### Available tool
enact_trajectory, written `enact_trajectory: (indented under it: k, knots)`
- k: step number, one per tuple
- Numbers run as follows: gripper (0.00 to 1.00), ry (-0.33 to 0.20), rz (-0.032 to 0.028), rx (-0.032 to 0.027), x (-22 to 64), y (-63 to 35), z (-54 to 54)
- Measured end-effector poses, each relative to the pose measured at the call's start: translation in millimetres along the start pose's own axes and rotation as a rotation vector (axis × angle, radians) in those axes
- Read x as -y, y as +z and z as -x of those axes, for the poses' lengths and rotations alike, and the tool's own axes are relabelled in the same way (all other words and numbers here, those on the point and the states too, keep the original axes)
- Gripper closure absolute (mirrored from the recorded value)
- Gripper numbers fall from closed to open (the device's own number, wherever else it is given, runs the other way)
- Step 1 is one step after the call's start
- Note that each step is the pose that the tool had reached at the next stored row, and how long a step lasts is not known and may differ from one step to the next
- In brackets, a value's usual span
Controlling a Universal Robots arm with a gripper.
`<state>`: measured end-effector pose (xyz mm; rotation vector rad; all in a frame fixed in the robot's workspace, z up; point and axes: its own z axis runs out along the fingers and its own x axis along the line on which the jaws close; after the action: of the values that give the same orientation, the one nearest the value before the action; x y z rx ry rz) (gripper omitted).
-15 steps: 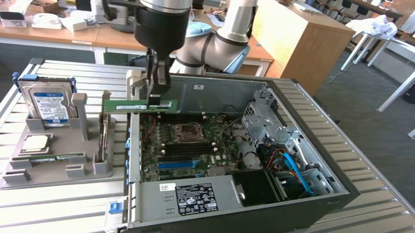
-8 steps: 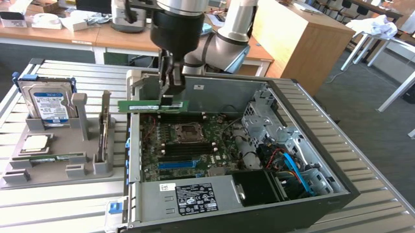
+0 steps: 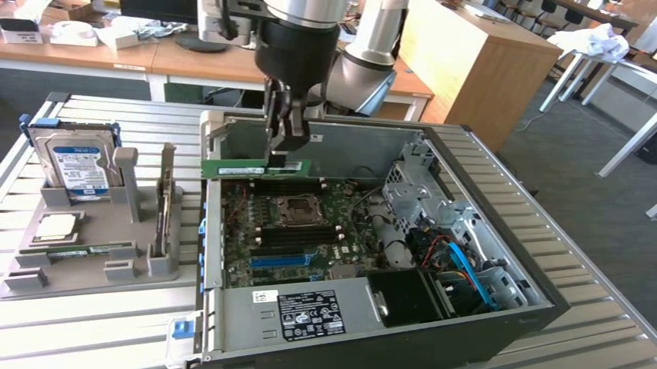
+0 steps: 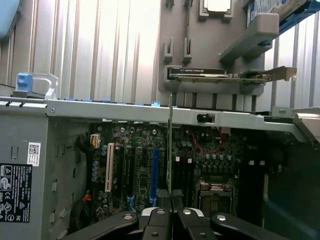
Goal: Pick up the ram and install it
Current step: 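Pick up the ram and move it above insertion slot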
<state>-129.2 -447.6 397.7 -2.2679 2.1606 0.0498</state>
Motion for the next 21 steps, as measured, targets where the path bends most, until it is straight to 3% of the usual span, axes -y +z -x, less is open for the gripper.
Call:
enact_trajectory:
  k: [21]
  knots:
    - [0.88, 0.002, -0.0001, 0.0, 26.6, 0.7, -1.3]
